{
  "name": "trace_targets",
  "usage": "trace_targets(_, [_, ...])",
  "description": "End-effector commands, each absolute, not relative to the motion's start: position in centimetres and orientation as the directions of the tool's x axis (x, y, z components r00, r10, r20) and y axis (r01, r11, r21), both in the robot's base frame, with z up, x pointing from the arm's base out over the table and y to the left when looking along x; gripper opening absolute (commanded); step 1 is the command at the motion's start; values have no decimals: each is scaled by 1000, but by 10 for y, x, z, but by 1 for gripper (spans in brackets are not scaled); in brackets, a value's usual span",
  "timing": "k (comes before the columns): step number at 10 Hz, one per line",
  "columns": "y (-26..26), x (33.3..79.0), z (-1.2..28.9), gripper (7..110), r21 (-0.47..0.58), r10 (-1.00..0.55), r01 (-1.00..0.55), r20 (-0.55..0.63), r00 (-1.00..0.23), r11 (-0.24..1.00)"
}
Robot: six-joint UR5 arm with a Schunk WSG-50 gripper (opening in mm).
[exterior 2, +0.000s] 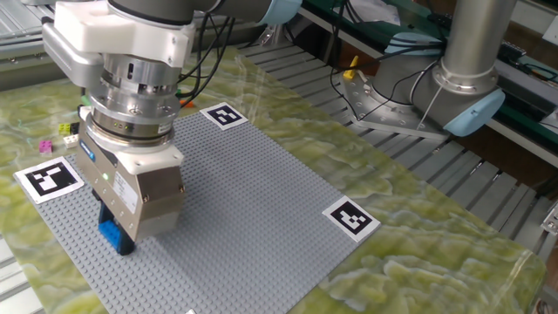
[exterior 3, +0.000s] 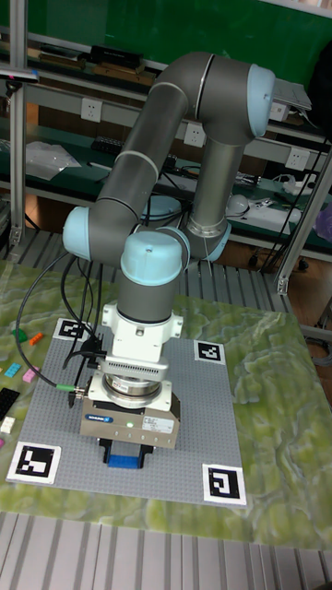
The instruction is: Stack small Lego blocks one on top of the other
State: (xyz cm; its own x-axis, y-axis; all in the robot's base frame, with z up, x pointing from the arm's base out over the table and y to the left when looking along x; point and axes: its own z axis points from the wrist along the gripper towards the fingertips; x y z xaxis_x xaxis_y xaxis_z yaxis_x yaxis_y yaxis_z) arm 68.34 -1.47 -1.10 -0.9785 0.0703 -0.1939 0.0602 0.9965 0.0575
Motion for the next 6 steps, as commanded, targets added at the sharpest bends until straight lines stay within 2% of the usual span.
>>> trace_targets(1, [-14,686,-10,44,70,81,68,-201,-976,995])
trace_targets(6, [-16,691,-8,44,77,81,66,-210,-974,995])
